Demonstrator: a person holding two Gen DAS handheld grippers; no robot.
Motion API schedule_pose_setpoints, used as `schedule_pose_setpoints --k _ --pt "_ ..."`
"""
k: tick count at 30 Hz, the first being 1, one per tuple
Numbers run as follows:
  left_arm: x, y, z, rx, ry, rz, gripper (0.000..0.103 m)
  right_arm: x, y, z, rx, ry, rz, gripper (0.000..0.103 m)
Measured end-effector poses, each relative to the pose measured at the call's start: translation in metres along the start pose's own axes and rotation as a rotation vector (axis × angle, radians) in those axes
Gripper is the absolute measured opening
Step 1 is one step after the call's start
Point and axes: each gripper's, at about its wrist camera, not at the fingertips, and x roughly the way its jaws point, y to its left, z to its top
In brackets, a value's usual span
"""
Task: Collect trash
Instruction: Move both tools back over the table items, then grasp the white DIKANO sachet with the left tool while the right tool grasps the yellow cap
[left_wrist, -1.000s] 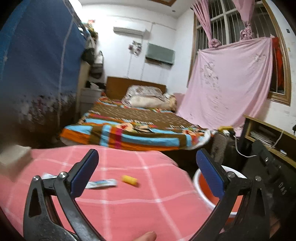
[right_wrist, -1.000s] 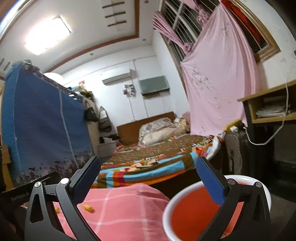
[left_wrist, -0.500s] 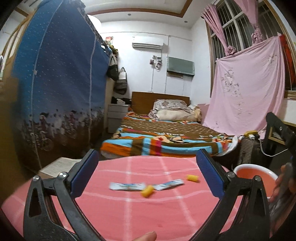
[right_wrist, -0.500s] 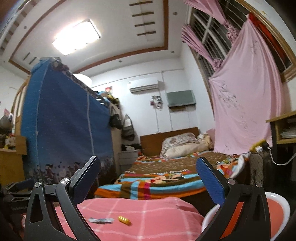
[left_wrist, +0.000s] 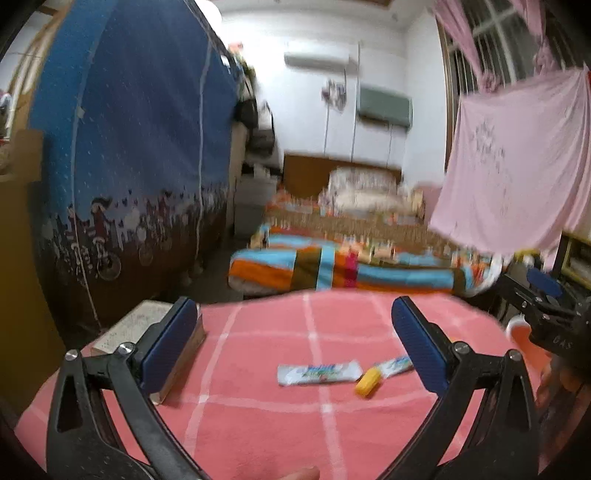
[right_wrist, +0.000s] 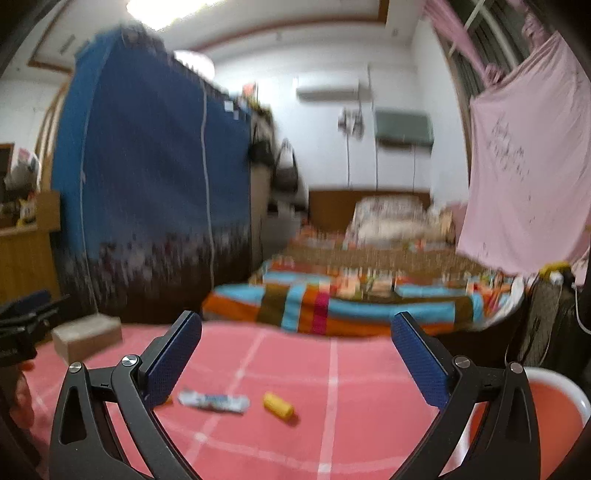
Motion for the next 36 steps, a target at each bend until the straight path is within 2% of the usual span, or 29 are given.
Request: schedule_pose_setpoints --k 3,7,9,11,15,20,23,32,35,36 --pt "0.021 0.003 -0.004 -0.026 0.114 -0.043 0.088 0.018 0.003 -0.007 -0.003 0.112 0.025 0.097" --pt "0.044 0.001 -0.009 -0.033 0.24 -0.053 0.081 0.038 0.005 -0.015 0.005 0.226 0.034 0.082" --pt "0.056 -0.003 -0.014 -0.027 0.305 -0.062 0.078 0.047 0.002 -0.021 0.025 0.29 0.05 0.077" --pt "0.063 -0.008 -0.018 -0.017 0.354 -0.075 0.075 0.054 -0.001 -0.025 0.045 0.331 0.065 0.067" --pt "0.077 -0.015 -0.024 -0.004 0.433 -0.102 0.07 0.064 -0.005 -0.031 0.077 0.396 0.094 0.057" --pt "0.091 -0.021 -0.027 -0.021 0.5 -0.121 0.065 0.073 0.003 -0.036 0.056 0.461 0.124 0.048" --pt "0.092 -0.026 -0.028 -0.003 0.509 -0.109 0.066 0.076 0.006 -0.04 0.05 0.49 0.133 0.045" --pt "0.098 -0.026 -0.028 0.014 0.542 -0.098 0.065 0.08 0.004 -0.042 0.058 0.536 0.145 0.043" --pt "0.097 -0.023 -0.028 0.014 0.547 -0.098 0.058 0.08 0.005 -0.042 0.052 0.543 0.143 0.04" --pt "0.096 -0.026 -0.029 0.044 0.553 -0.084 0.055 0.08 0.005 -0.043 0.051 0.544 0.143 0.038"
